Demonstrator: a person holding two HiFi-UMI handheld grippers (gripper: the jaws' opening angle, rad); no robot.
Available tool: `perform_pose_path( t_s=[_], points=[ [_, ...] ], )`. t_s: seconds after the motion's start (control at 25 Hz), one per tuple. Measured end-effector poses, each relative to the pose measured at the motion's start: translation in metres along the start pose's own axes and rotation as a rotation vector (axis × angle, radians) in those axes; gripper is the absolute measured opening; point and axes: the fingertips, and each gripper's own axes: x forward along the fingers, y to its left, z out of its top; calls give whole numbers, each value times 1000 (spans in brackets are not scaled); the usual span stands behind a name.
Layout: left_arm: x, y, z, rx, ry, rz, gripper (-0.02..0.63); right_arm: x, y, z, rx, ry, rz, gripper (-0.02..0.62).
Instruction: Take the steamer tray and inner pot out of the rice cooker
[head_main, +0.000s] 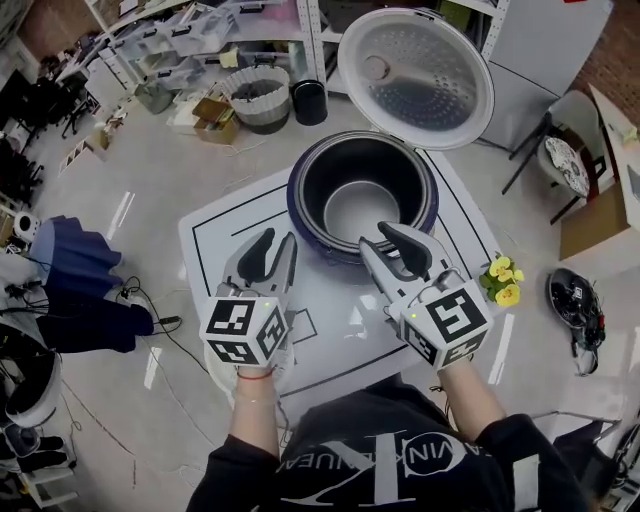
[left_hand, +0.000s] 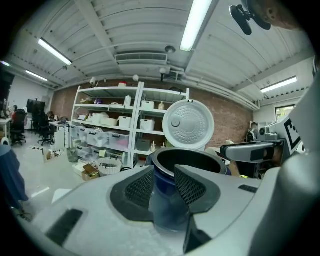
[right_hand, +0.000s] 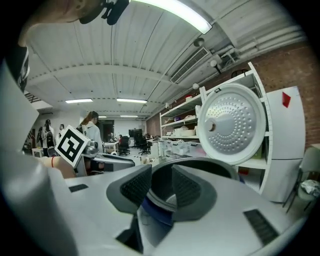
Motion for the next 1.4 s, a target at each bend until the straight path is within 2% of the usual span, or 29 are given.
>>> perform_pose_path(
  t_s=[0.24,0.4,0.6,0.8,1.16,1.4],
  points=[
    [25,-10,9,15,-9,-12,110,-10,-45,1,1,-2,-96,126],
    [40,-11,14,-3,-8,-3,111,-14,-73,-1,32,2,-139,126],
    [58,-6,12,-60,11,1,114,-11,-103,-4,50,11,-180,126],
    [73,-1,10,-55,59,16,129,-5,-129,-12,74,31,-212,126],
    [89,7,6,-77,87,36,141,16,-157,-24,156,58,-211,155],
    [95,7,2,-78,99,40,149,27,-166,-31,162,103,-209,158]
  ],
)
